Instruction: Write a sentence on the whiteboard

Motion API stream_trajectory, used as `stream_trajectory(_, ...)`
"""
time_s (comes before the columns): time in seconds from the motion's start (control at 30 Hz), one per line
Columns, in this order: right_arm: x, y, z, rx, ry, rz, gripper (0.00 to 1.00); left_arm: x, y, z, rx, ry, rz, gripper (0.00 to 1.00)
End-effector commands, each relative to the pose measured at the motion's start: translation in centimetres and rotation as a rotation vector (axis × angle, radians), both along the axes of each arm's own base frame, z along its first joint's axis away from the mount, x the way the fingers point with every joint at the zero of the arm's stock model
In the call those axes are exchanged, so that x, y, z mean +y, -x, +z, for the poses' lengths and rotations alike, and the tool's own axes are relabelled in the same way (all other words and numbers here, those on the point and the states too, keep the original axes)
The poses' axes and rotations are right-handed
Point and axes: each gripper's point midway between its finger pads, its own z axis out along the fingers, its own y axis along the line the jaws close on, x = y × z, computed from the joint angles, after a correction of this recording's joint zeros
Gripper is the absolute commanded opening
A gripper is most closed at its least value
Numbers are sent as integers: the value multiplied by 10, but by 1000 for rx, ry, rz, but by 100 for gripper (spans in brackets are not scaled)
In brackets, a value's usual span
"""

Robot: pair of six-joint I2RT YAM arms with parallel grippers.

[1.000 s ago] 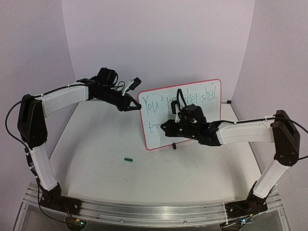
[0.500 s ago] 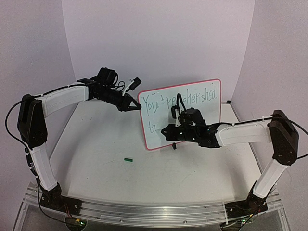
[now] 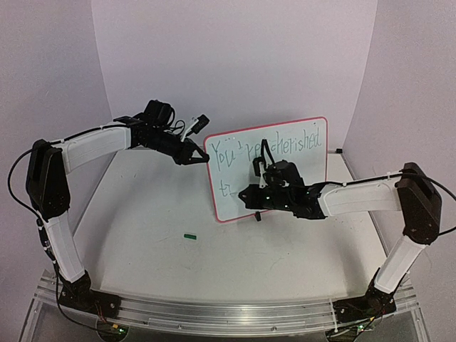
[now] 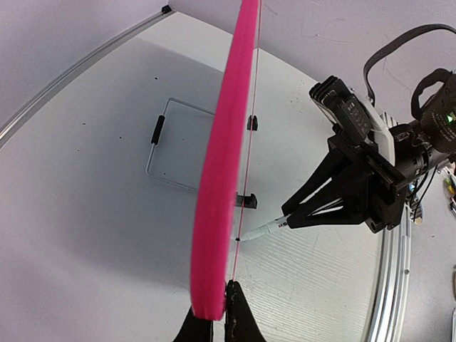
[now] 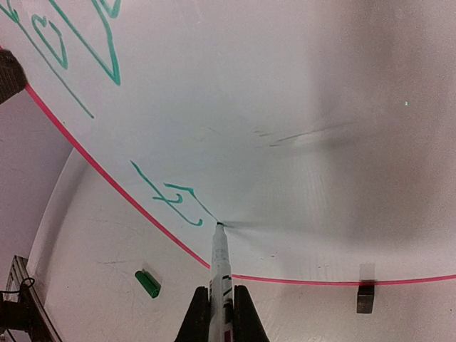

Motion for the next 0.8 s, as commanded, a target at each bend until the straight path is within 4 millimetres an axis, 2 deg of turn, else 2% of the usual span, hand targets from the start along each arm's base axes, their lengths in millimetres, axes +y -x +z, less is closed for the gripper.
stream_trajectory(0.0,4,-12,45,-83,-79,-26,0,8,3,4,-28,-36,16,0)
stream_trajectory(0.47,-2,-13,62,-122,-110,-54,0,8,3,4,-26,-35,17,0)
stream_trajectory(0.77,-6,-11,54,-105,-104,-60,0,8,3,3,-25,-35,17,0)
